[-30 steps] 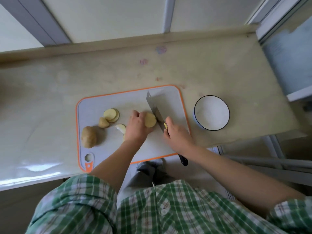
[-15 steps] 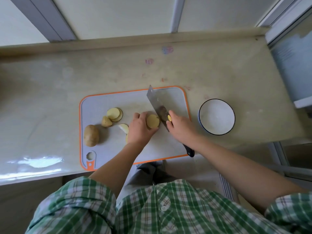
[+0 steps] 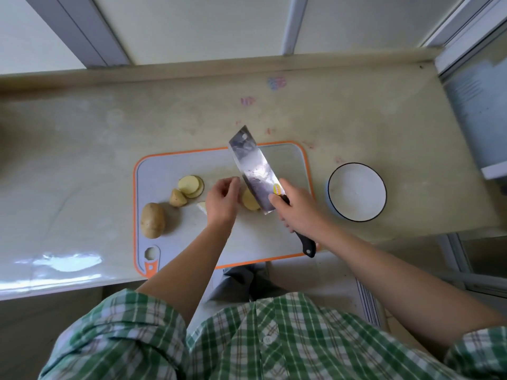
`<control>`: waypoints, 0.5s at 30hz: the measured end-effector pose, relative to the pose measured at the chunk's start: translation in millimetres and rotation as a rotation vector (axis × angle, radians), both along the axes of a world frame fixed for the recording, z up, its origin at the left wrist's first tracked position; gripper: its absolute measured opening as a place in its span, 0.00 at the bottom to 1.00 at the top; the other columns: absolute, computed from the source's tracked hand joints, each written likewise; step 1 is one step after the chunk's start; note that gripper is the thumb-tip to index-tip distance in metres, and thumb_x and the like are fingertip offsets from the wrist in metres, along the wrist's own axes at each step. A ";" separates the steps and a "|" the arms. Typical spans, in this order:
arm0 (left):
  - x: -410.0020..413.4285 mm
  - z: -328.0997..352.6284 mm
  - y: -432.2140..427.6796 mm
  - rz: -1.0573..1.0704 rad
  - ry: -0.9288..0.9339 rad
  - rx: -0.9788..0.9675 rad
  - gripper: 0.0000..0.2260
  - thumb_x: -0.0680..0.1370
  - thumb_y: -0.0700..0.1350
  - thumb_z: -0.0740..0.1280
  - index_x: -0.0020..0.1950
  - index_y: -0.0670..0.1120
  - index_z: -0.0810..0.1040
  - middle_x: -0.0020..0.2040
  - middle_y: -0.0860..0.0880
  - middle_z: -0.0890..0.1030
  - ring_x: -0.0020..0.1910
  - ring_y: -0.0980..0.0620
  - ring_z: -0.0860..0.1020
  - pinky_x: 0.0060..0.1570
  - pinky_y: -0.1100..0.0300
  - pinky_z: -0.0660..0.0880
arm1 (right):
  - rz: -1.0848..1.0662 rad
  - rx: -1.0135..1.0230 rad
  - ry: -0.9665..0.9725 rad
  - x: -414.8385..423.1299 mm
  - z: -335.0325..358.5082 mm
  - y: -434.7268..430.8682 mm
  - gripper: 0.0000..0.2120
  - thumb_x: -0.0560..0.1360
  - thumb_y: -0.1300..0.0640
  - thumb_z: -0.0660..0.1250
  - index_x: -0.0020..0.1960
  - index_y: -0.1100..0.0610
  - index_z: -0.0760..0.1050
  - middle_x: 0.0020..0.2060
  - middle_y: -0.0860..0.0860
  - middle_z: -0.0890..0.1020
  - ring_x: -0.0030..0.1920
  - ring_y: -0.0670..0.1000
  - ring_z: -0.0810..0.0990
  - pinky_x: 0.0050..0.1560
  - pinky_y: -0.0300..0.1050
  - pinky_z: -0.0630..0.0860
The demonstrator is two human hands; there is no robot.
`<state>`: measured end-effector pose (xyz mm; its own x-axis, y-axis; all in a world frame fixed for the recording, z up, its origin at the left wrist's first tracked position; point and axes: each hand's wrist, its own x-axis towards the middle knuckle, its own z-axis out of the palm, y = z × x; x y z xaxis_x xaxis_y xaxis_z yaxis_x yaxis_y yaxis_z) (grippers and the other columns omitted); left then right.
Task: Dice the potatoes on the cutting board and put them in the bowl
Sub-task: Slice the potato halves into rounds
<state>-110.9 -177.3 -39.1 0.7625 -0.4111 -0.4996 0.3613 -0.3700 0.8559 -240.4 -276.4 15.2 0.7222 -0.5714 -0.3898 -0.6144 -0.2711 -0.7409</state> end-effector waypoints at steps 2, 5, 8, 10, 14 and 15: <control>5.5 12.4 -4.1 0.062 0.394 -0.249 0.12 0.82 0.49 0.59 0.50 0.43 0.79 0.40 0.46 0.83 0.40 0.48 0.80 0.47 0.53 0.78 | -0.144 0.335 -0.063 6.0 5.2 -0.9 0.06 0.81 0.57 0.60 0.48 0.59 0.67 0.29 0.54 0.72 0.24 0.52 0.70 0.22 0.42 0.69; 13.6 27.2 -4.9 -0.015 0.724 -0.414 0.16 0.83 0.47 0.53 0.52 0.42 0.78 0.44 0.46 0.84 0.45 0.49 0.82 0.49 0.55 0.78 | -0.248 0.550 -0.084 15.2 8.0 -2.8 0.08 0.80 0.58 0.61 0.43 0.59 0.67 0.28 0.53 0.72 0.22 0.48 0.70 0.22 0.39 0.68; 19.8 28.1 1.0 -0.061 0.701 -0.403 0.10 0.82 0.40 0.56 0.53 0.41 0.77 0.44 0.47 0.84 0.43 0.52 0.82 0.46 0.59 0.80 | -0.232 0.617 -0.079 19.2 5.2 -4.7 0.10 0.80 0.57 0.63 0.40 0.57 0.68 0.27 0.52 0.71 0.23 0.47 0.69 0.21 0.38 0.66; 24.9 27.5 8.9 0.011 0.688 -0.395 0.08 0.81 0.36 0.58 0.54 0.41 0.77 0.43 0.47 0.84 0.40 0.53 0.83 0.42 0.61 0.80 | -0.241 0.621 -0.094 21.7 3.2 -5.4 0.11 0.80 0.56 0.62 0.40 0.57 0.68 0.27 0.51 0.71 0.23 0.46 0.69 0.21 0.37 0.66; 38.9 23.5 31.9 0.183 0.436 -0.307 0.09 0.79 0.31 0.62 0.57 0.37 0.77 0.47 0.43 0.82 0.39 0.49 0.84 0.43 0.57 0.82 | -0.351 0.582 -0.122 24.9 -1.8 -10.2 0.11 0.80 0.57 0.62 0.39 0.57 0.68 0.28 0.53 0.70 0.22 0.46 0.69 0.21 0.37 0.67; 42.5 22.0 37.4 0.098 0.219 -0.159 0.11 0.79 0.32 0.63 0.59 0.39 0.78 0.49 0.42 0.82 0.39 0.50 0.84 0.45 0.57 0.81 | -0.349 0.537 -0.104 24.5 -3.2 -11.1 0.11 0.79 0.58 0.63 0.39 0.57 0.67 0.28 0.53 0.71 0.22 0.47 0.69 0.21 0.38 0.67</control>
